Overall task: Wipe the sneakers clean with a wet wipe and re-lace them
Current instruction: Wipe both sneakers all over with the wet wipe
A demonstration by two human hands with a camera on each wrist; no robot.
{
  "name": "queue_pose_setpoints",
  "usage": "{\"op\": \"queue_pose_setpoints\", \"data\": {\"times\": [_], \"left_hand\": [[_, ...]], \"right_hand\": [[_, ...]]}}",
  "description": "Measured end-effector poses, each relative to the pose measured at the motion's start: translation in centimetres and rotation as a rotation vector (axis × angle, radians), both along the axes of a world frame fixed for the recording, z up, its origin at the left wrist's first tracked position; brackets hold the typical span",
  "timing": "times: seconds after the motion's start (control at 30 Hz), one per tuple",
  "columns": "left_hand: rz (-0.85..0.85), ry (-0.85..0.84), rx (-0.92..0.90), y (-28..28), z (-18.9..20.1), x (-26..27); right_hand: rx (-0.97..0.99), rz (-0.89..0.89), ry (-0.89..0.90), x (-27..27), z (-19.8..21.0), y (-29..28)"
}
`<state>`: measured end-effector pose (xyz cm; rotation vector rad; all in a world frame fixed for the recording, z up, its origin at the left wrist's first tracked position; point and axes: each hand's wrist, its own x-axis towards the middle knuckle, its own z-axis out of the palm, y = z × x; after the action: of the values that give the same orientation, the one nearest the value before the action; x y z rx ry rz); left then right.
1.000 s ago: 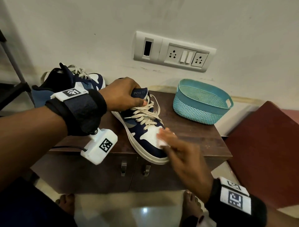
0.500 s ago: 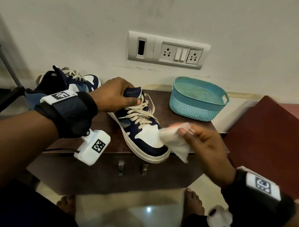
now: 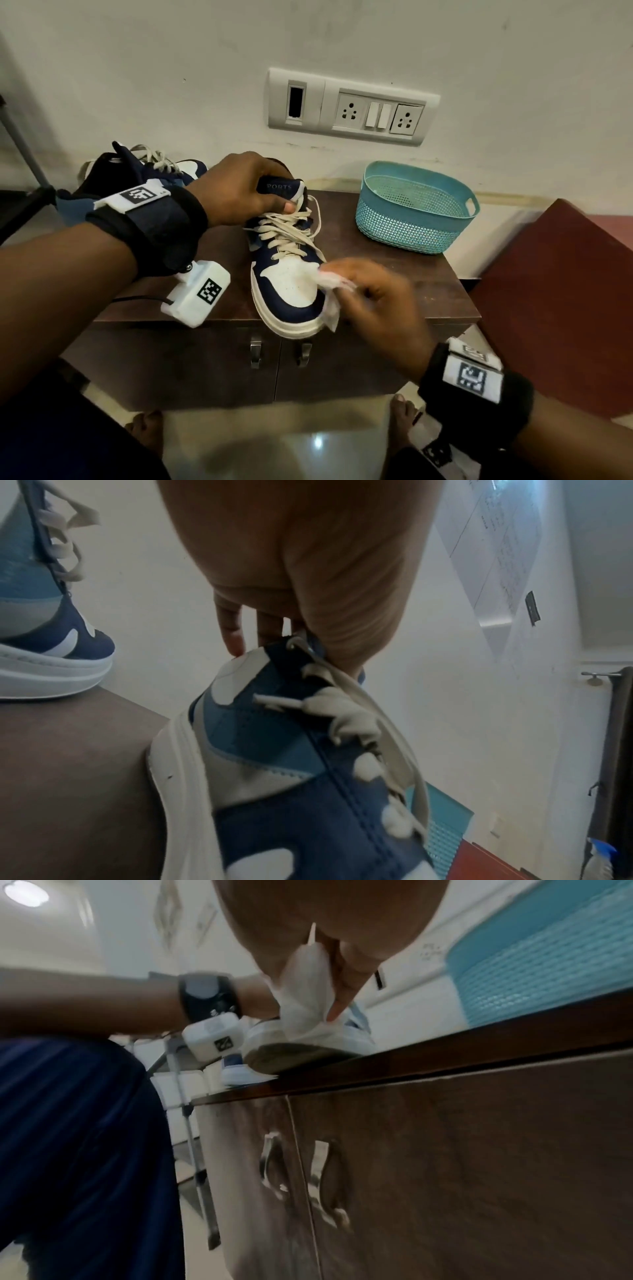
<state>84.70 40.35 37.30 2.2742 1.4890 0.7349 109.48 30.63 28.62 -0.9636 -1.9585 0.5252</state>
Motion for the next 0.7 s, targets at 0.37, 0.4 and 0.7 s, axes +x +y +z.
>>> {"op": "queue_pose_setpoints", "data": {"times": [0.37, 0.4, 0.7], "left_hand": [[0.063, 0.023, 0.01, -3.0, -0.7, -1.9], [0.04, 0.029, -0.027, -3.6, -0.9, -2.2], [-0.072, 0.175, -0.036, -5.7, -4.5, -3.4]], "right_hand": [[-0.144, -0.028, 0.097, -0.4, 0.9, -0.3], [-0.215, -0.084, 0.173, 0.0, 1.5, -0.2], [-0.312, -0.273, 0.329, -0.5, 0.3, -1.9]]}}
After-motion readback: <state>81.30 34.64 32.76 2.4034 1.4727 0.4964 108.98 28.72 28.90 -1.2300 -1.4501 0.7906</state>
